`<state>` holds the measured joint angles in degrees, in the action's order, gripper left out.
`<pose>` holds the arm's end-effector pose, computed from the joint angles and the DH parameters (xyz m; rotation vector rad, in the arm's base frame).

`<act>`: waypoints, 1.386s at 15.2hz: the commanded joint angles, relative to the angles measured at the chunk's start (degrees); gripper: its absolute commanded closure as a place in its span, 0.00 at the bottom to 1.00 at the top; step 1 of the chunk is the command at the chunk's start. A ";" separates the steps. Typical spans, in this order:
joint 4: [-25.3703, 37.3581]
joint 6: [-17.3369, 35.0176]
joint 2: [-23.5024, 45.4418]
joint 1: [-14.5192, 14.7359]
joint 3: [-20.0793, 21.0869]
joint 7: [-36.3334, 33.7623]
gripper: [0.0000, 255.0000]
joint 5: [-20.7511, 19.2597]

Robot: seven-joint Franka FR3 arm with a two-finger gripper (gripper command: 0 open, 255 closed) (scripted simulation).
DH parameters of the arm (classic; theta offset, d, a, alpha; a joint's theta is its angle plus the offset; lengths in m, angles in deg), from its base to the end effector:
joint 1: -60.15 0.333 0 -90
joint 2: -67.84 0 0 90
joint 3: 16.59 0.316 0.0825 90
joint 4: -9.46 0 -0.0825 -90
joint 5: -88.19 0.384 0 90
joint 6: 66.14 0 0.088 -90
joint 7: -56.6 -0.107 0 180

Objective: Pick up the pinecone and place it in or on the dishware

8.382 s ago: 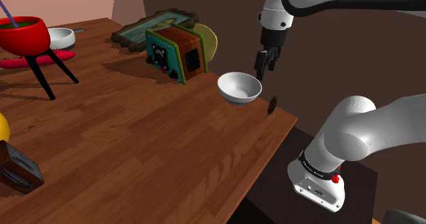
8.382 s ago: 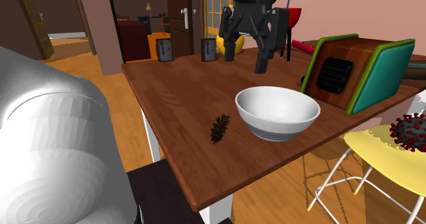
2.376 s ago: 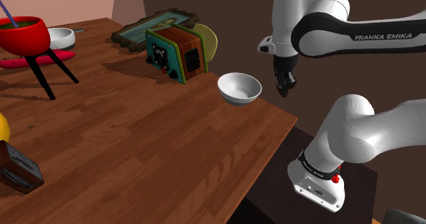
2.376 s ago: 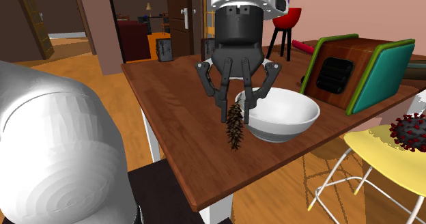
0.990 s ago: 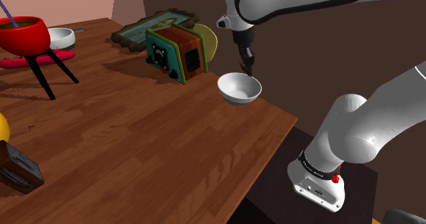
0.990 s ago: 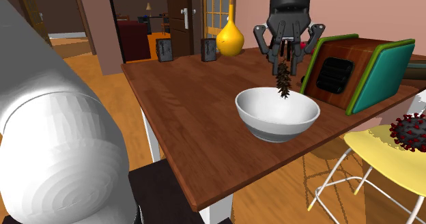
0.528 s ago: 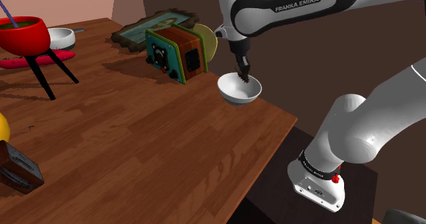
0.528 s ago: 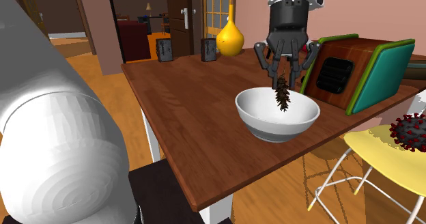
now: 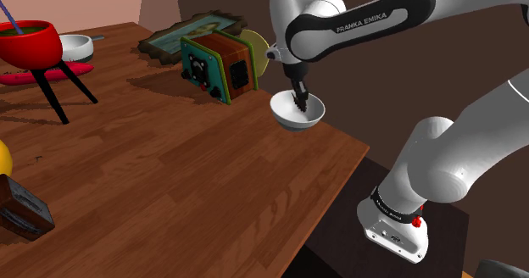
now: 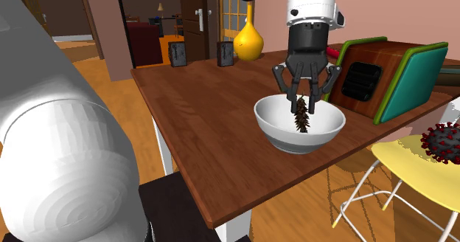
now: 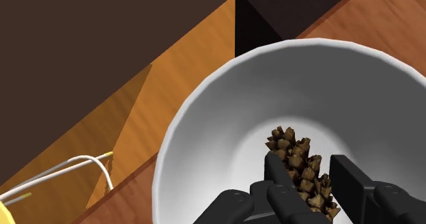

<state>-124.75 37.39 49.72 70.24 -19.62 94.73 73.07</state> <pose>0.4248 0.0300 0.4427 2.6656 1.2607 -0.4037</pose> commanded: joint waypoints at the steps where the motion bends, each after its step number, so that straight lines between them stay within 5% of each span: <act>1: -0.16 0.26 0.09 0.02 0.02 -0.10 1.00 0.01; 6: -0.15 0.25 0.09 0.02 0.02 -0.10 1.00 0.01; 7: -0.15 0.25 0.09 0.02 0.02 -0.10 0.00 0.01; 21: 7.09 -6.89 0.32 0.73 1.13 0.23 0.00 1.07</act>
<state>-117.70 30.54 50.05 70.96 -18.50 94.97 74.13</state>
